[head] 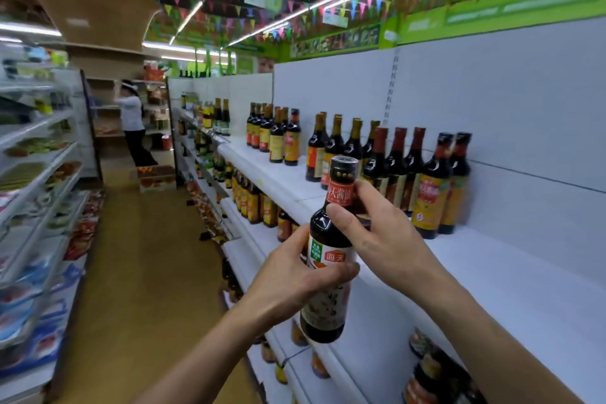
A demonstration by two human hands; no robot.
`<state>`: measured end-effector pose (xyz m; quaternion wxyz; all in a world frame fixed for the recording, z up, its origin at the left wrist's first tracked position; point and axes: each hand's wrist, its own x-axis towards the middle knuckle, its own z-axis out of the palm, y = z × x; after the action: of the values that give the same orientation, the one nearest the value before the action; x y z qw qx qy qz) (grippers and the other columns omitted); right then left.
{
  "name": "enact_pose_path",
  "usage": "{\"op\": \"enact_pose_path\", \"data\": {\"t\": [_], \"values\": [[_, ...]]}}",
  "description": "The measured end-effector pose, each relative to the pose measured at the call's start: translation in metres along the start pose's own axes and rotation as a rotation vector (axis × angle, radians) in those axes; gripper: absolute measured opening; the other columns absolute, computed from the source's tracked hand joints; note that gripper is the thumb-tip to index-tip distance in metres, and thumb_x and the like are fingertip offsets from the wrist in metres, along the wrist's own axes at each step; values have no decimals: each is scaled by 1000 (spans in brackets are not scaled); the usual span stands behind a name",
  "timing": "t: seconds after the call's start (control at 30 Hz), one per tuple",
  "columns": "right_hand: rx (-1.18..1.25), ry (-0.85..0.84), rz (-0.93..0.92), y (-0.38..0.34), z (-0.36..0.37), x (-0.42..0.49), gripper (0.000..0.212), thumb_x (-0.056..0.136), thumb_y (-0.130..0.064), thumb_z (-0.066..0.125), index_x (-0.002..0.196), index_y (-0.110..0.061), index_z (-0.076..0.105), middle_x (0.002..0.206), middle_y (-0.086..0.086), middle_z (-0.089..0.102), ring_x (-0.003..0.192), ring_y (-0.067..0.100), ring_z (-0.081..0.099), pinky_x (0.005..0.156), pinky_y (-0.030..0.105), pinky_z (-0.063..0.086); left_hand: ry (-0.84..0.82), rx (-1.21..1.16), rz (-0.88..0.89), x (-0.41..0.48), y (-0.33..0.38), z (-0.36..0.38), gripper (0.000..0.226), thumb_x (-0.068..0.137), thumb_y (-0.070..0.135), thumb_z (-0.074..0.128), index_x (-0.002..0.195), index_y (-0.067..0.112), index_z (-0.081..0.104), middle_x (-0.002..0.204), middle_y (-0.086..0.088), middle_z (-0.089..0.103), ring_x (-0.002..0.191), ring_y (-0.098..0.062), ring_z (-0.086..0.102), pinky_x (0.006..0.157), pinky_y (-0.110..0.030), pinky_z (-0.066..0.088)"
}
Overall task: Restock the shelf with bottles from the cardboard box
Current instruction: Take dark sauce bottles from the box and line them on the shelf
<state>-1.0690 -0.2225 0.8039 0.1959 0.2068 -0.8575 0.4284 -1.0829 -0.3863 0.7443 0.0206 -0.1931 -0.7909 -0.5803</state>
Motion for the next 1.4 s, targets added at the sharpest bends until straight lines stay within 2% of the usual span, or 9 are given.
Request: {"op": "enact_pose_path", "data": {"t": [0.1, 0.23, 0.37, 0.53, 0.63, 0.73, 0.97, 1.2, 1.4], "values": [[-57, 33, 13, 11, -35, -3, 24, 99, -48, 55, 121, -39, 54, 108, -20, 70, 102, -3, 65, 90, 33, 57, -39, -25, 30, 18, 14, 30, 50, 76, 50, 82, 121, 42, 61, 112, 11, 75, 106, -10, 72, 99, -47, 56], [-69, 80, 31, 26, -79, -11, 21, 98, -47, 56, 118, -39, 56, 107, -21, 71, 102, -3, 66, 89, 32, 58, -99, -69, 61, 40, 32, 71, 48, 77, 47, 83, 120, 46, 62, 114, 12, 75, 107, -9, 72, 99, -45, 56], [-101, 121, 72, 41, -120, -22, 19, 97, -48, 57, 114, -40, 57, 106, -23, 71, 99, -2, 68, 88, 33, 58, -153, -101, 77, 59, 46, 115, 55, 72, 55, 83, 121, 47, 61, 116, 14, 74, 108, -9, 71, 99, -45, 56], [-179, 183, 127, 58, -163, -40, 18, 96, -49, 55, 111, -41, 58, 102, -24, 71, 99, -10, 64, 81, 22, 55, -231, -132, 97, 76, 63, 163, 52, 73, 51, 83, 120, 48, 61, 116, 16, 74, 107, -7, 72, 99, -44, 56], [-214, 222, 164, 64, -181, -50, 21, 94, -53, 54, 111, -42, 58, 102, -27, 70, 99, -12, 63, 80, 20, 53, -288, -156, 98, 82, 71, 185, 50, 76, 48, 84, 120, 47, 61, 115, 15, 74, 107, -7, 72, 99, -44, 56], [-239, 266, 211, 71, -199, -60, 17, 96, -52, 55, 109, -42, 58, 101, -26, 70, 99, -11, 63, 82, 23, 54, -349, -181, 108, 88, 78, 206, 46, 77, 43, 85, 118, 44, 63, 113, 14, 75, 105, -7, 73, 99, -43, 57], [-312, 380, 308, 77, -228, -86, 12, 97, -48, 56, 103, -38, 58, 100, -22, 71, 98, -7, 65, 87, 30, 56, -506, -198, 145, 103, 89, 248, 50, 72, 48, 85, 117, 41, 63, 113, 10, 76, 105, -11, 74, 98, -45, 57], [-366, 480, 416, 80, -248, -111, 13, 98, -47, 56, 107, -37, 59, 104, -22, 71, 100, -8, 64, 87, 26, 54, -650, -203, 183, 110, 98, 287, 56, 69, 56, 83, 120, 44, 62, 114, 11, 75, 103, -11, 74, 96, -45, 58], [-402, 579, 499, 81, -260, -143, 16, 98, -48, 56, 112, -39, 58, 107, -20, 71, 104, -5, 65, 92, 33, 56, -752, -205, 208, 101, 106, 323, 58, 67, 57, 82, 119, 45, 61, 112, 15, 75, 103, -10, 74, 96, -46, 58]]}}
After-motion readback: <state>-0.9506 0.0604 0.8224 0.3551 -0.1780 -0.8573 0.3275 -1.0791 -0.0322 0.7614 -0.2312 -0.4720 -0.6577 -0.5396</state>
